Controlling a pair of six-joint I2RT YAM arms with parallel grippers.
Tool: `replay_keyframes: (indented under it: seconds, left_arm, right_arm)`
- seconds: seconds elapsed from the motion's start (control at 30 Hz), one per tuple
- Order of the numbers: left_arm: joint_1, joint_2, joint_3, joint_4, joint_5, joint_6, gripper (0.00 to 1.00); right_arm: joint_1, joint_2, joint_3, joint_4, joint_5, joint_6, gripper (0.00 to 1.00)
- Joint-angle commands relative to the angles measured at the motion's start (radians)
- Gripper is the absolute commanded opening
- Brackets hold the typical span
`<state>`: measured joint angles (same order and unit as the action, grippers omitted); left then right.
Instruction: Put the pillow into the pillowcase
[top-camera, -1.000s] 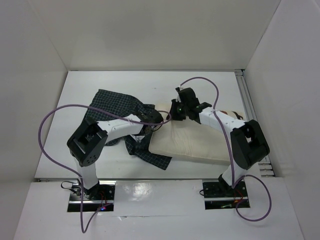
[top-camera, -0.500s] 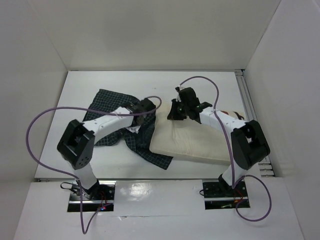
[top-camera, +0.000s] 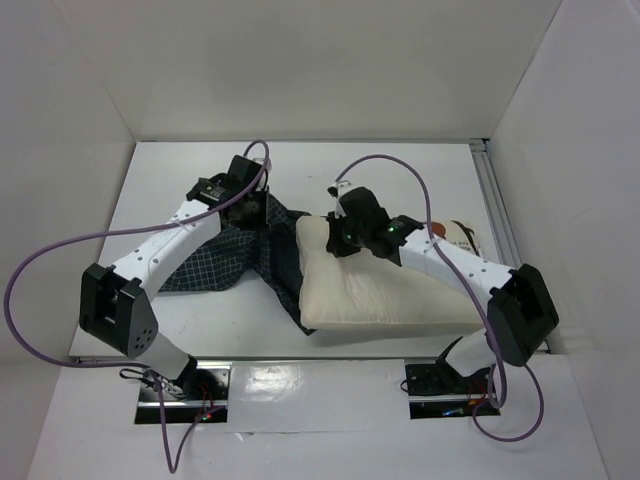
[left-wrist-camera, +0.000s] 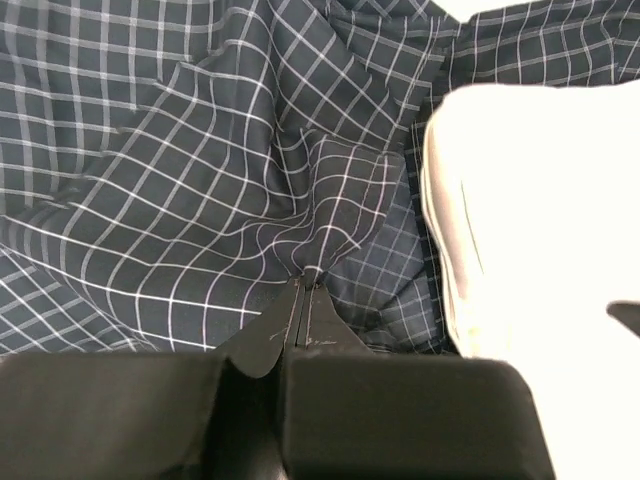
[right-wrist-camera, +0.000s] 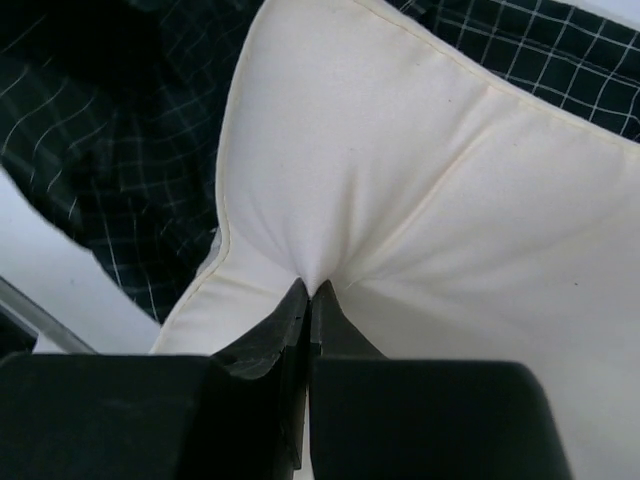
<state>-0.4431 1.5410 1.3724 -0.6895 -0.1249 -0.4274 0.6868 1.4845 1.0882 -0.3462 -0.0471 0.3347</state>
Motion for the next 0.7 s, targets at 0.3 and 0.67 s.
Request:
replay_keyframes:
  seconds: [0.3, 0.67]
  left_arm:
    - [0.038, -0.146, -0.07, 0.068, 0.103, -0.037, 0.0]
    - [0.038, -0.323, -0.231, 0.107, 0.212, -0.037, 0.0]
  right_arm:
    - [0.174, -0.115, -0.01, -0.158, -0.074, -0.157, 0.0]
    - [0.174, 0.049, 0.171, -0.122, -0.065, -0.18, 0.0]
